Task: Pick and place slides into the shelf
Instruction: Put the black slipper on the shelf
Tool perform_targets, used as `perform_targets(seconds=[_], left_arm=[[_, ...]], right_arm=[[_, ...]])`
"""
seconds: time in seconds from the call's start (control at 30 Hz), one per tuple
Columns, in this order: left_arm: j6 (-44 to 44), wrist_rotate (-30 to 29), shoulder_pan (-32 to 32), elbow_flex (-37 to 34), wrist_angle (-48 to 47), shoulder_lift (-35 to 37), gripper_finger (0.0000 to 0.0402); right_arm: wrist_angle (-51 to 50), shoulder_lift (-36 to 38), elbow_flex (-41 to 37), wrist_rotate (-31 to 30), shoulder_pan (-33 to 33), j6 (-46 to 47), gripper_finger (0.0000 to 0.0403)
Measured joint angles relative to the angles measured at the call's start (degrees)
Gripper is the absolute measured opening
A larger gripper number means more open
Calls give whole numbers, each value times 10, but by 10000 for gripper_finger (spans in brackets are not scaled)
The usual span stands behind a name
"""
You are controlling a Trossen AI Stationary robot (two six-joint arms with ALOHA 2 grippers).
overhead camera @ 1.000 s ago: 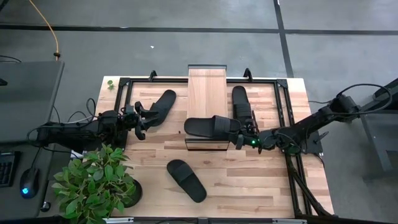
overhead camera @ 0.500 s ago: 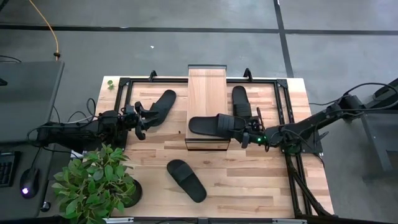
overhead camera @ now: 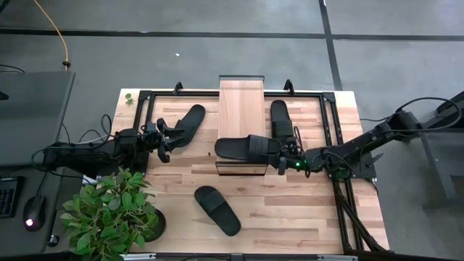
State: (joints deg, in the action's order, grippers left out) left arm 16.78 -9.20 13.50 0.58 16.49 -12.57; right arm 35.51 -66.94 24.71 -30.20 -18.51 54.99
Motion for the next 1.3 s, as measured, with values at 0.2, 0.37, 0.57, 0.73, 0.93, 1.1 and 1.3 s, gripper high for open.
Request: perform_targets(seconds=[0.2, 0.37, 0.57, 0.73, 0.93, 1.1, 1.3], left_arm=[[0, -3, 0, 0, 0, 0, 168], [0, -3, 0, 0, 0, 0, 168], [0, -3, 0, 0, -1, 0, 168], [0, -3, 0, 0, -1, 0, 168], [0, -3, 0, 0, -1, 0, 168], [0, -3, 0, 0, -1, 0, 168], [0, -3, 0, 0, -2, 0, 168]], right_arm=[[-18, -8, 0, 39, 24, 18, 129], [-23, -8, 0, 48, 28, 16, 129], [-27, -8, 0, 49, 28, 9, 129], [-34, -8, 3, 53, 28, 1, 129], [-161, -9, 81, 58, 28, -26, 129], [-345, -10, 188, 28, 27, -40, 129], [-407, -19, 235, 17, 19, -40, 129]])
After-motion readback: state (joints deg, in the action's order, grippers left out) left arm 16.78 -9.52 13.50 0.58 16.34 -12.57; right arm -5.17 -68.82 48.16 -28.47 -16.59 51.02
